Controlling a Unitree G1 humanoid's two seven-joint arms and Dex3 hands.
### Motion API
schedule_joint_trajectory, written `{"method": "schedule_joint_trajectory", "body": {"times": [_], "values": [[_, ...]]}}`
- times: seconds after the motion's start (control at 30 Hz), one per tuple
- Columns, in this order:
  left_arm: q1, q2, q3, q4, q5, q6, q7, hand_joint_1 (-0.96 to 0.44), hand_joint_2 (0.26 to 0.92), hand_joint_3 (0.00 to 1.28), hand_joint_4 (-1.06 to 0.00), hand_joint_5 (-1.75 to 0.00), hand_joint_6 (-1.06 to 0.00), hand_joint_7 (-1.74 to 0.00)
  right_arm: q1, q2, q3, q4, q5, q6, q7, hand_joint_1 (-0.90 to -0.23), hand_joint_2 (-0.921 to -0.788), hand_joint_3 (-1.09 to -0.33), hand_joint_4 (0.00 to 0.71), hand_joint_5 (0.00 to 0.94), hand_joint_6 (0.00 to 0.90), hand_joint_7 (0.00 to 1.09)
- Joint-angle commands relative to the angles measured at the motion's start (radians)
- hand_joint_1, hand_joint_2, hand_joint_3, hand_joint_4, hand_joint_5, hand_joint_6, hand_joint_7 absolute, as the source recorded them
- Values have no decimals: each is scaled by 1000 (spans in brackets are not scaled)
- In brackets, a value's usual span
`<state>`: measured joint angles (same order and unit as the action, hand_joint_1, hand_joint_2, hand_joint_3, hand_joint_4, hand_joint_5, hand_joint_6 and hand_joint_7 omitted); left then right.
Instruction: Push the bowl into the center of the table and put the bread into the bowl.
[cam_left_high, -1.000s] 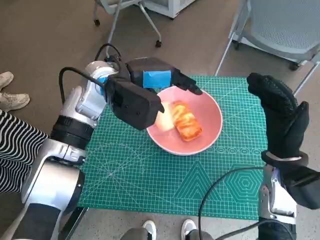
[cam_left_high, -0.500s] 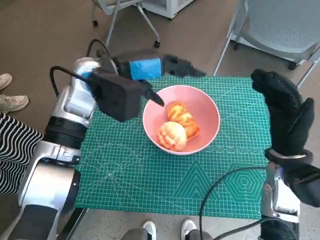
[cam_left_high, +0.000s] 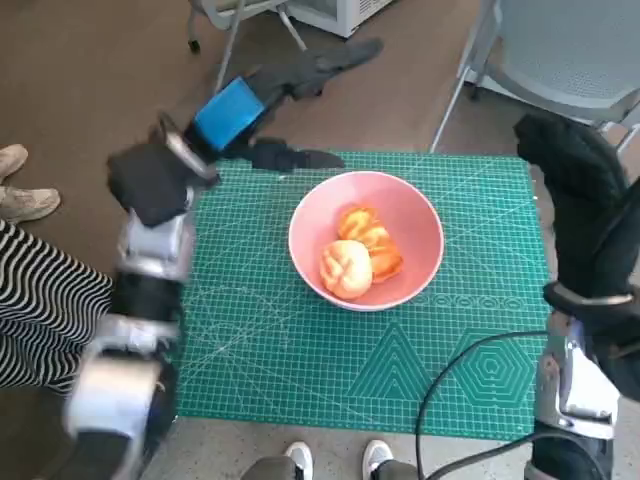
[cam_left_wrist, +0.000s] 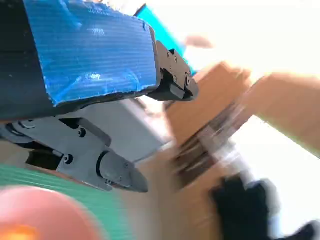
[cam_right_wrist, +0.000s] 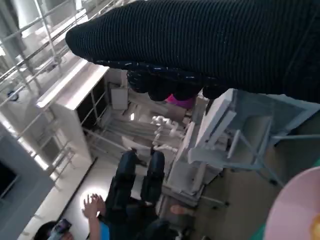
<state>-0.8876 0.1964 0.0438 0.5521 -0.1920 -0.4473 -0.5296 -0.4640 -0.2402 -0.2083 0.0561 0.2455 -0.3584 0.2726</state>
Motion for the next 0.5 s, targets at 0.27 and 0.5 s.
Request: {"method": "schedule_joint_trajectory", "body": {"times": [0.27,0.5], "values": [[197,-139,28,-304,-155,86,76,-644,921,454,-158,-1,-266,-1,-72,13,26,14,-11,42,-15,-693,-921,-705,193,7,113,526],[250,-159,25,-332,-151,100,95,-662,921,479,-128,-4,-226,-1,-96,15,35,60,-27,18,-9,-701,-921,-698,197,8,113,525]]}}
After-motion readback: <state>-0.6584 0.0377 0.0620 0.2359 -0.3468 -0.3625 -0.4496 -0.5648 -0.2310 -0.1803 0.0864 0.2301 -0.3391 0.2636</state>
